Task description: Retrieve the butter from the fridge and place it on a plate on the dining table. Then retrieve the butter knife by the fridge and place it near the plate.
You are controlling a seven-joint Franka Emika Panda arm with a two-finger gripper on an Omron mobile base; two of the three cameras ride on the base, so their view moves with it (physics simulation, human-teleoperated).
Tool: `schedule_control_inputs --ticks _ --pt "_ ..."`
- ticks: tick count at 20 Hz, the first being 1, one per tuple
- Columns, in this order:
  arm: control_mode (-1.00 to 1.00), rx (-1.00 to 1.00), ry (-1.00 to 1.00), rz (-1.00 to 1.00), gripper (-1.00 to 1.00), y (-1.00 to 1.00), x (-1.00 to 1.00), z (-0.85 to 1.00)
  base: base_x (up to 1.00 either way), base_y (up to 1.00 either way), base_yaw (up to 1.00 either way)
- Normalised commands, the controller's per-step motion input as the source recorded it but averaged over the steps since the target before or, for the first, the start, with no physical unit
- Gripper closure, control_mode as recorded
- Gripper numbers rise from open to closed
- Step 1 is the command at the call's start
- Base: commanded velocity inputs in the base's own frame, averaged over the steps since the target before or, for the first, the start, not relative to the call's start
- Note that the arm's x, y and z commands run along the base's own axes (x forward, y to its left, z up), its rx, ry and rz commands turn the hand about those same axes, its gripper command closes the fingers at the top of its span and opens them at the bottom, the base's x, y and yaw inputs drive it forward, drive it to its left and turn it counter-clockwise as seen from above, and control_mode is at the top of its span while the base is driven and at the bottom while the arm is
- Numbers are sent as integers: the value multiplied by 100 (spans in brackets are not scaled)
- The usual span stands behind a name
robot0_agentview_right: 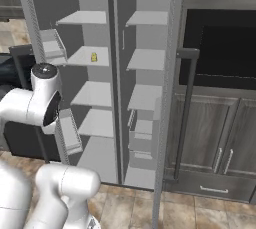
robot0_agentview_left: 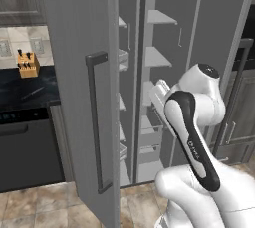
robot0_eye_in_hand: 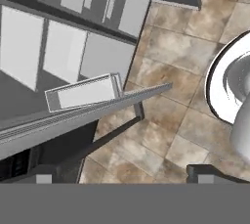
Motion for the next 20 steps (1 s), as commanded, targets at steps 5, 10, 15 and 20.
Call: schedule_control_inputs --ticks 5,10,15,20 --pt "-100 26 49 -2 -100 -9 42 -3 0 0 0" --pt "-100 17 15 2 -100 29 58 -17 0 0 0" --pt "-100 15 4 6 -100 29 56 -29 0 0 0" --pt "-100 11 1 6 -100 39 47 -35 0 0 0"
